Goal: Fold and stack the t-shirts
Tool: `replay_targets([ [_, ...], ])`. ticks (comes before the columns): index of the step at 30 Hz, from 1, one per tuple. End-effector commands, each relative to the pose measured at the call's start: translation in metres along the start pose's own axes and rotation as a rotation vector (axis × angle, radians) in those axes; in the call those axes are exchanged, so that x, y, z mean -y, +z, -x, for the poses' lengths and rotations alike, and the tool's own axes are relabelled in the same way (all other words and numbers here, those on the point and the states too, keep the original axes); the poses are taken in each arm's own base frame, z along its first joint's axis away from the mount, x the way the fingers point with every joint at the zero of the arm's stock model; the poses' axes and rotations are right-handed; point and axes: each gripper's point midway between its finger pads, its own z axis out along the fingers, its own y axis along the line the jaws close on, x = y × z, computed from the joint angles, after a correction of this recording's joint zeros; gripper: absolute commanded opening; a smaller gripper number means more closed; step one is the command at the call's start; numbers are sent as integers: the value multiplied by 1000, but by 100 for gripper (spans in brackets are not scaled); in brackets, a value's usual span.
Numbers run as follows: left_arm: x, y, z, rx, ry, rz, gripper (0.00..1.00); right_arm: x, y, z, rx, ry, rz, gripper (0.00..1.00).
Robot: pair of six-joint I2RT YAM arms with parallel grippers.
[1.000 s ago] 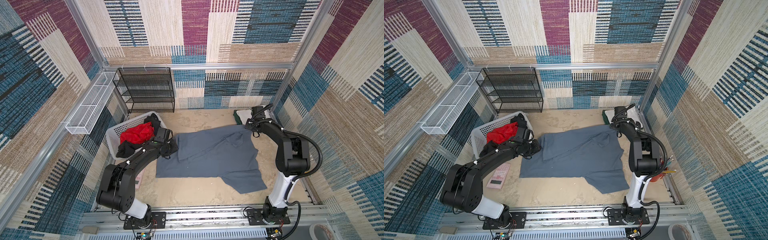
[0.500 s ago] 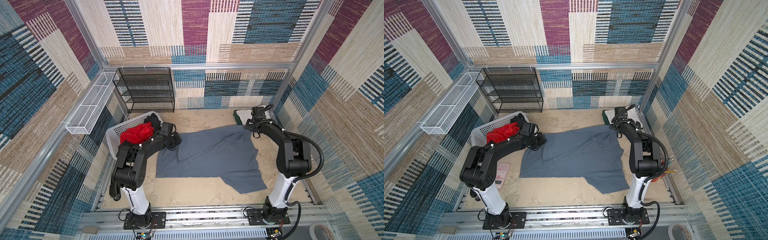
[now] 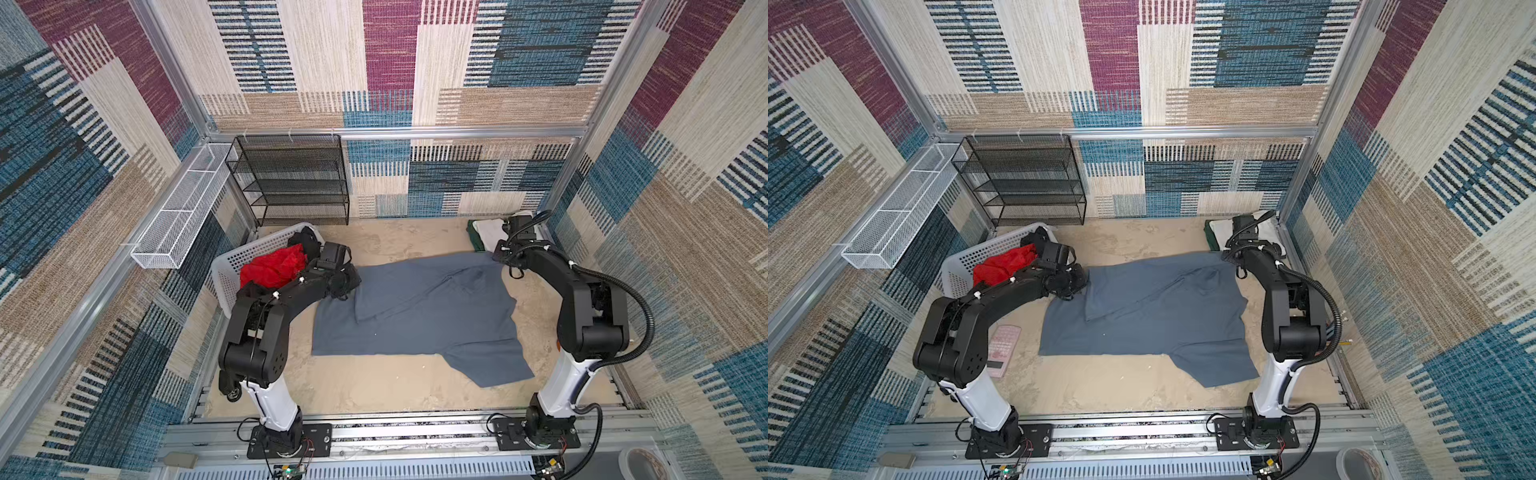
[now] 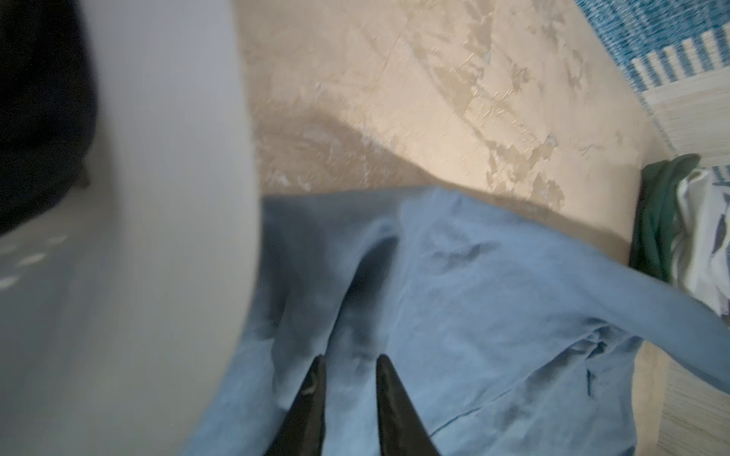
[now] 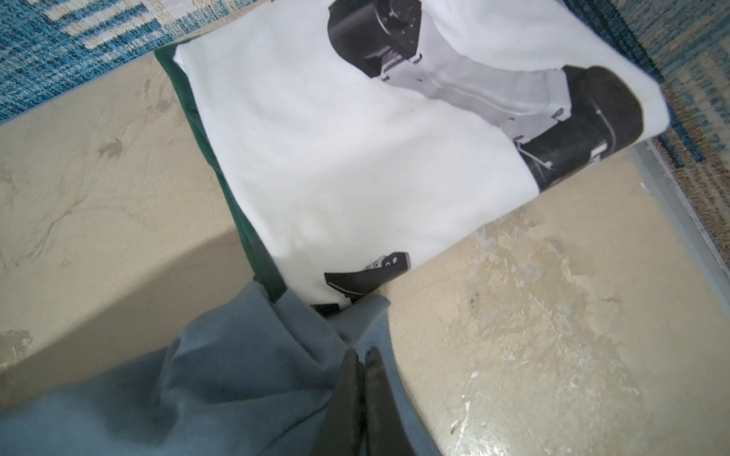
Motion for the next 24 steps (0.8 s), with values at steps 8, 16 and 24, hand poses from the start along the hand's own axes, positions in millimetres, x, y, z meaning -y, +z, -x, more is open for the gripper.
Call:
replay_targets([
  [8,-23,18,-20,-32,-54,22,34,-1,-4,1,8,12,17,0],
  [16,-26,34,-15,-28,-93,19,36,-2,0,-2,-6,8,23,0],
  [24,-22,37,-9,-22,-77,15,20,-7,2,-1,-8,18,46,0],
])
